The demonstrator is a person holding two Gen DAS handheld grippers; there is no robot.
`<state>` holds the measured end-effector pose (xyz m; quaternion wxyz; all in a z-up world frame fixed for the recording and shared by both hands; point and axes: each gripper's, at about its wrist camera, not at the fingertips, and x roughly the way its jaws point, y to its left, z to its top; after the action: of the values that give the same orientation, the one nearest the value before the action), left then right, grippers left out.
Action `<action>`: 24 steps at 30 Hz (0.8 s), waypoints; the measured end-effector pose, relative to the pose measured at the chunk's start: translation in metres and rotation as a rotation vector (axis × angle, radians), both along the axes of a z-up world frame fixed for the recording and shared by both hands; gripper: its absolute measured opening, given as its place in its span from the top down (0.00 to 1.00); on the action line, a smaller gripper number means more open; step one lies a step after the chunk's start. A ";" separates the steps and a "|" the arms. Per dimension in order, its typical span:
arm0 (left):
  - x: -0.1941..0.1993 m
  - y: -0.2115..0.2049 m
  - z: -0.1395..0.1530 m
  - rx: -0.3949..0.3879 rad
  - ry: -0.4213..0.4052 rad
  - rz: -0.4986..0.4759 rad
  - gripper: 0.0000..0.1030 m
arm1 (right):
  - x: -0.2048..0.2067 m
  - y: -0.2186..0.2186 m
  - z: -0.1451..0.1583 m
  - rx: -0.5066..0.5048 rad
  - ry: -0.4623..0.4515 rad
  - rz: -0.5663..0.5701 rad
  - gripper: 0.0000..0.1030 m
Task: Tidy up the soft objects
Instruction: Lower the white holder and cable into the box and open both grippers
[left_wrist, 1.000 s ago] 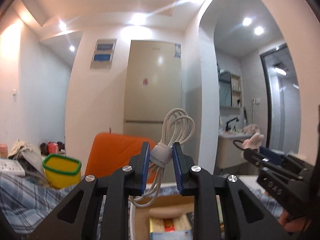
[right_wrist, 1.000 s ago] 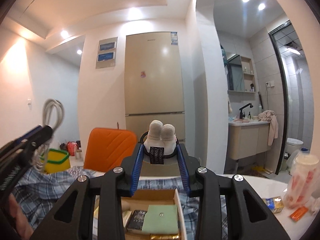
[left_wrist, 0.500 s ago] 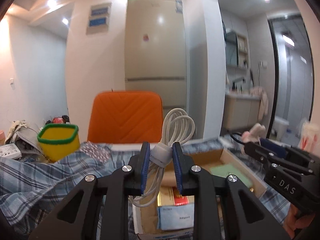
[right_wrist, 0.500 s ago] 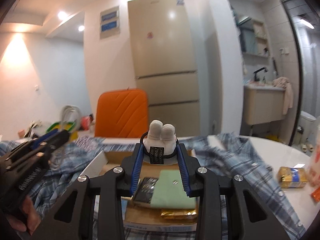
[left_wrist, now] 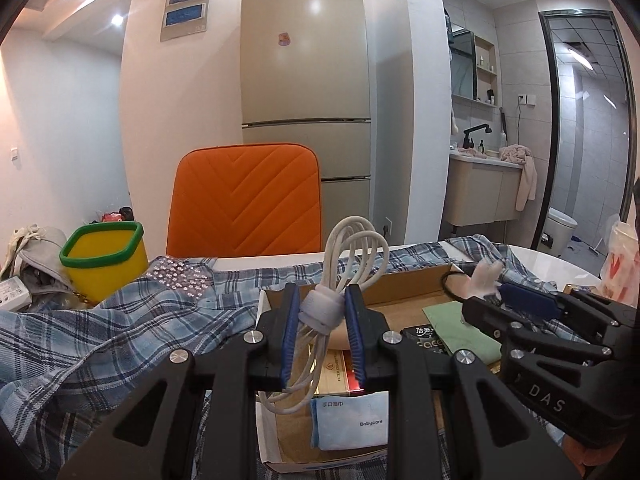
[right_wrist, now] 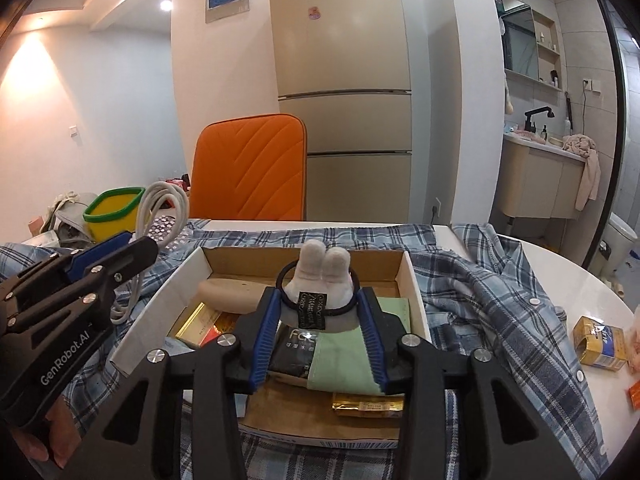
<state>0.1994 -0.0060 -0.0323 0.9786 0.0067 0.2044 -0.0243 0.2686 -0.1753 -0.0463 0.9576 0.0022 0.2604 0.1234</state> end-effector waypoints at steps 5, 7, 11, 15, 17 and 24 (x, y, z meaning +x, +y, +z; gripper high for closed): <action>0.002 0.000 -0.001 0.006 0.012 -0.002 0.79 | -0.002 -0.007 0.003 0.005 -0.014 -0.045 0.52; 0.005 -0.002 0.000 0.013 0.018 -0.006 0.78 | -0.006 -0.014 0.007 0.022 -0.035 -0.077 0.51; 0.007 -0.004 0.000 0.028 0.035 0.000 0.09 | -0.017 -0.027 0.014 0.069 -0.091 -0.116 0.41; -0.001 -0.002 0.003 0.023 -0.012 0.015 0.01 | -0.026 -0.029 0.019 0.081 -0.134 -0.125 0.37; 0.000 0.000 0.003 0.018 -0.008 0.018 0.01 | -0.029 -0.028 0.021 0.079 -0.150 -0.127 0.37; -0.014 0.010 0.016 -0.023 -0.080 0.031 0.01 | -0.037 -0.027 0.032 0.084 -0.195 -0.130 0.37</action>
<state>0.1852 0.0045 -0.0164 0.9863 -0.0065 0.1647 -0.0114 0.2311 -0.2024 -0.0143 0.9834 0.0473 0.1601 0.0716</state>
